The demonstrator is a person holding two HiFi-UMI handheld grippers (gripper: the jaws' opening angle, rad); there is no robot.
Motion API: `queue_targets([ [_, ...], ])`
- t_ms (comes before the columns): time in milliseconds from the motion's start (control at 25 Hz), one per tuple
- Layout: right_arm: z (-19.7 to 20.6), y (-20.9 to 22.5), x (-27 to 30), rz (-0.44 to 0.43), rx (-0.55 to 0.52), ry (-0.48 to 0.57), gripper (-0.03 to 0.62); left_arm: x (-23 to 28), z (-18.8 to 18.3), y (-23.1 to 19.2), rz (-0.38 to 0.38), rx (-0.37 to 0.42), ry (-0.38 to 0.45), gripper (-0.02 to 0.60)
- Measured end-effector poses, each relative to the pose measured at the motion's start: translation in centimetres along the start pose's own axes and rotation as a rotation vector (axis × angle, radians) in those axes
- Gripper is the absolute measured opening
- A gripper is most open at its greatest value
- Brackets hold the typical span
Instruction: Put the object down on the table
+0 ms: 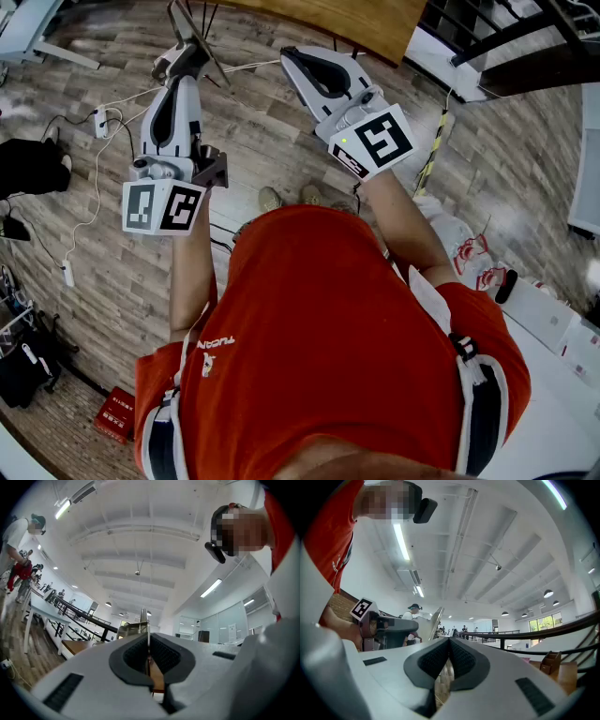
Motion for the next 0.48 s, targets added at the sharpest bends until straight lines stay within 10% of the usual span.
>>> queue_targets([
  [480, 0.7, -0.4, 0.9, 0.006, 0.002, 0.003, 0.025, 0.0, 0.5, -1.4, 0.008, -0.018, 0.015, 0.009],
])
Point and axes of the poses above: the fingertips, and each gripper's own axes: x forward along the fingers, y to its right, z out of its underside, the point moved 9 cm from there along -x, backward along the fingers, and after that the axes turned 12 degrees about -z, right-handed, at the moved point
